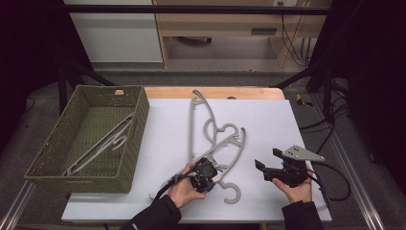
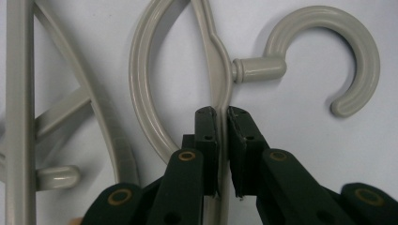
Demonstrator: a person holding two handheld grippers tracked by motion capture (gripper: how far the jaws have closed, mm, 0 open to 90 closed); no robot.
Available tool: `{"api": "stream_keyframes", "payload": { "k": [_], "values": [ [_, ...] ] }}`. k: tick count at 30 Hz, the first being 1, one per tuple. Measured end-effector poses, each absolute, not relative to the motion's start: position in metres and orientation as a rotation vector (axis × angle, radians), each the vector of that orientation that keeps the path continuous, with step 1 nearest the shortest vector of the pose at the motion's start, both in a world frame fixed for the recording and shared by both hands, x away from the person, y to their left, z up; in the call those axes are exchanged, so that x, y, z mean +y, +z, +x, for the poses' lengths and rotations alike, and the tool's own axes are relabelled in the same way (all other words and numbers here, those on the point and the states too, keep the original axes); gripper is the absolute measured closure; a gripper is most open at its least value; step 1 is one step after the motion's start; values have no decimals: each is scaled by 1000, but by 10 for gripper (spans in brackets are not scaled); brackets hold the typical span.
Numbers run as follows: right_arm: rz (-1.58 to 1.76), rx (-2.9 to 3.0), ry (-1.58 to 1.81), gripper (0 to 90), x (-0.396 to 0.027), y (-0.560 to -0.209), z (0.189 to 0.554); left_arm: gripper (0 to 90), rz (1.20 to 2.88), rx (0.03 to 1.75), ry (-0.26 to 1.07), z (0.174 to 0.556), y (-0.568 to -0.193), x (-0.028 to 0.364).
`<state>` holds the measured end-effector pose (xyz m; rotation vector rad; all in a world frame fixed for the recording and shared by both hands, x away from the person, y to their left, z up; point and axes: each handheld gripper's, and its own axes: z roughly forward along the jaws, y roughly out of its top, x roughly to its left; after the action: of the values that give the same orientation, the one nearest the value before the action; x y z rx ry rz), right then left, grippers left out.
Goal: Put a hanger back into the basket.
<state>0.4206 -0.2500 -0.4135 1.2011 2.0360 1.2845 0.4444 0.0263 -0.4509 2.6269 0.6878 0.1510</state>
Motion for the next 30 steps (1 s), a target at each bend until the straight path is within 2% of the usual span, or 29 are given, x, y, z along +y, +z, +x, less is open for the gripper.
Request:
{"api": "stream_keyframes", "payload": {
  "k": [18, 30],
  "values": [
    [1201, 2027, 1294, 208, -253, -412, 419, 829, 2542, 582, 132, 432, -404, 56],
    [1202, 2027, 1296, 209, -253, -412, 419, 827, 2537, 607, 140, 448, -430, 57]
  ]
}}
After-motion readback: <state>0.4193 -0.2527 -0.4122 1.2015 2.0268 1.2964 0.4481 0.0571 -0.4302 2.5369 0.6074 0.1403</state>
